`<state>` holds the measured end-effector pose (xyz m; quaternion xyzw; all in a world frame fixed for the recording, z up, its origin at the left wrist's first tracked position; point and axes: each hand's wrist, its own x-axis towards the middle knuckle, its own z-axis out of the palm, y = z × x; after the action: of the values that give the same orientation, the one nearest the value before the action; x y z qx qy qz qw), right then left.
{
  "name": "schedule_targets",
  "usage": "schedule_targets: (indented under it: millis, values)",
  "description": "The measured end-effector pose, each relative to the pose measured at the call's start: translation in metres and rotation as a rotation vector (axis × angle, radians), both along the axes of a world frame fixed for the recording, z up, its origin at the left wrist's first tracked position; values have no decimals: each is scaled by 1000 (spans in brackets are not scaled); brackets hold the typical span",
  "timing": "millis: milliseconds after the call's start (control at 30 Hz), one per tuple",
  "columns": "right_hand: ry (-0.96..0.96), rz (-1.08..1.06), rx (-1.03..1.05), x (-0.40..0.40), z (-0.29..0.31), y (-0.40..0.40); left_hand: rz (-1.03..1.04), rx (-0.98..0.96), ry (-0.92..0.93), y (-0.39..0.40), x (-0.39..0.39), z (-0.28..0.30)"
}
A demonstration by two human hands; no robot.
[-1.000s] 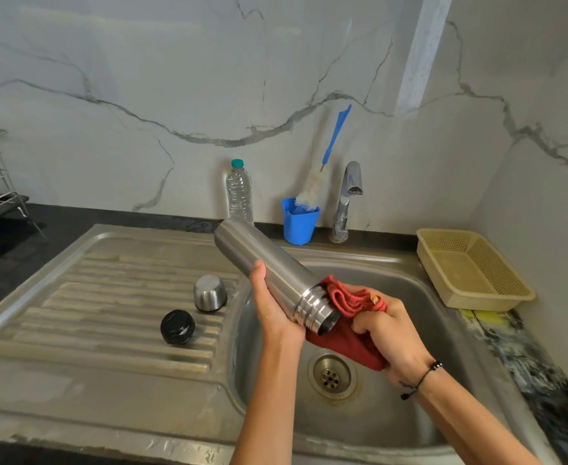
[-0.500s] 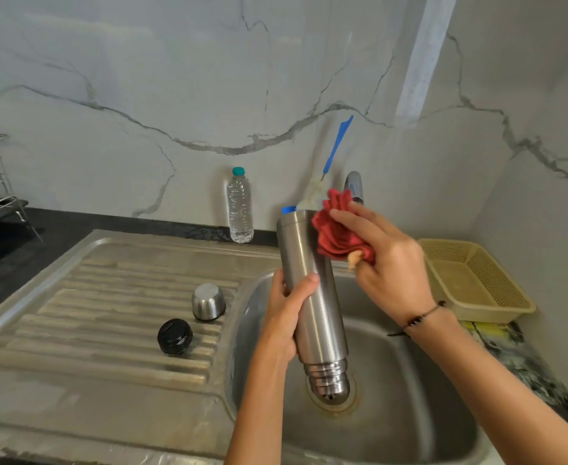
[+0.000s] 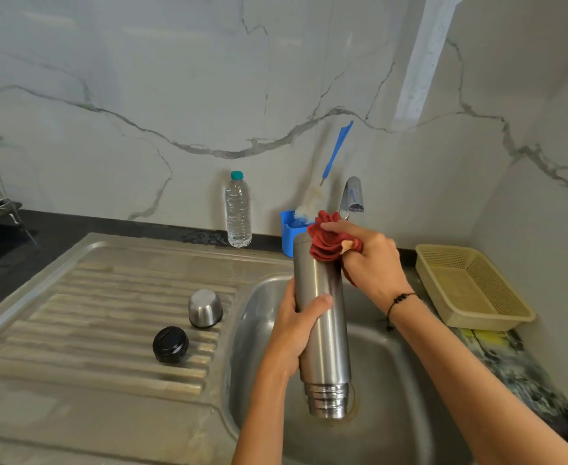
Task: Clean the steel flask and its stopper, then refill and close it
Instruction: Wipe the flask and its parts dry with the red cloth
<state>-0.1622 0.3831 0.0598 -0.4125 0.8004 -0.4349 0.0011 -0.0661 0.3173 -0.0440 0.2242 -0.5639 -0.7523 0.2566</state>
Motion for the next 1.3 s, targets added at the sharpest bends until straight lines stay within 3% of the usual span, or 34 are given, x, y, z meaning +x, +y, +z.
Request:
schedule_targets:
  millis: [167, 333, 467, 600, 733, 800, 1000, 1167, 1300]
  values:
    - [-538, 51, -256, -13, -1, 2, 11, 81, 61, 4, -9, 5]
    - [-696, 17, -324, -16, -20, 9, -49, 38, 97, -6, -7, 12]
    - [-532, 54, -326, -11, -16, 3, 19, 90, 169, -4, -5, 13]
    - [-104, 38, -350, -2, 3, 7, 103, 169, 193, -6, -3, 16]
    - [329, 193, -180, 10, 12, 6, 102, 19, 156, -7, -6, 19]
    - [396, 183, -108, 11, 11, 5, 93, 36, 154, -8, -5, 21]
    - [-37, 140, -143, 1, 28, 9, -73, 71, 194, -8, 0, 17]
    - [-434, 235, -216, -8, 29, 14, -183, 110, 163, -2, 1, 18]
    - [-375, 155, -226, -11, 17, 15, -109, 121, 124, -1, -5, 17]
